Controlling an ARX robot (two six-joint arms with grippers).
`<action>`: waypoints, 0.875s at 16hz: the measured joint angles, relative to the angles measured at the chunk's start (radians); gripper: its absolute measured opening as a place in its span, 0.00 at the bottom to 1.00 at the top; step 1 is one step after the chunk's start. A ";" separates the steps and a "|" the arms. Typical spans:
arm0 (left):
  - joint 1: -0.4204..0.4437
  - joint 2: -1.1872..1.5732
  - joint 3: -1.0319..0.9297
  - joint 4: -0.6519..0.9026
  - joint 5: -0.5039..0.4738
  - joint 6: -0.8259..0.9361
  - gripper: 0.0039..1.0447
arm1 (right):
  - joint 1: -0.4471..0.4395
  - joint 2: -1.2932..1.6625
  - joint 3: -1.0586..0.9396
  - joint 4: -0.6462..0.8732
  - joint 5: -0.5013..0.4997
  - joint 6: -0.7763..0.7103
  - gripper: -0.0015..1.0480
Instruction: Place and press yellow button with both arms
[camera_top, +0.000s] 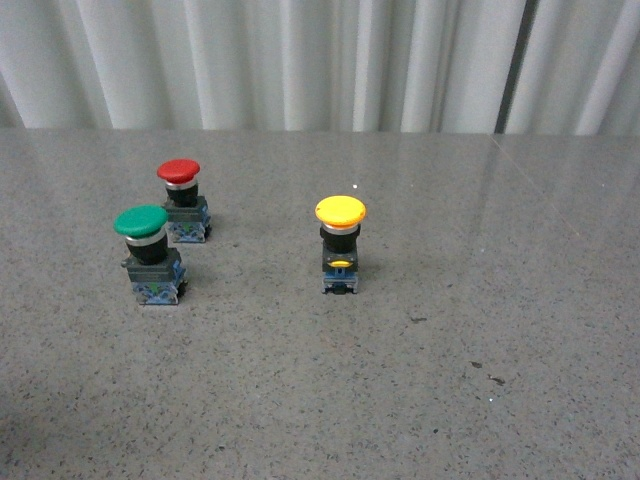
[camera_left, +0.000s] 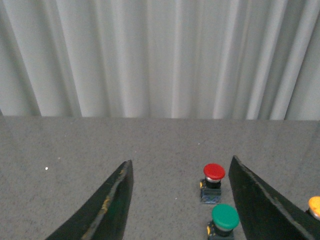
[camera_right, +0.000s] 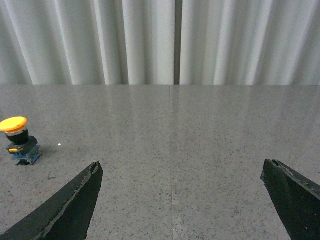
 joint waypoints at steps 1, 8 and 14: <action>0.019 -0.031 -0.042 0.023 0.029 -0.007 0.46 | 0.000 0.000 0.000 0.000 0.000 0.000 0.94; 0.140 -0.185 -0.253 0.064 0.159 -0.026 0.01 | 0.000 0.000 0.000 -0.001 0.000 0.000 0.94; 0.274 -0.325 -0.367 0.039 0.303 -0.028 0.01 | 0.000 0.000 0.000 0.000 0.000 0.000 0.94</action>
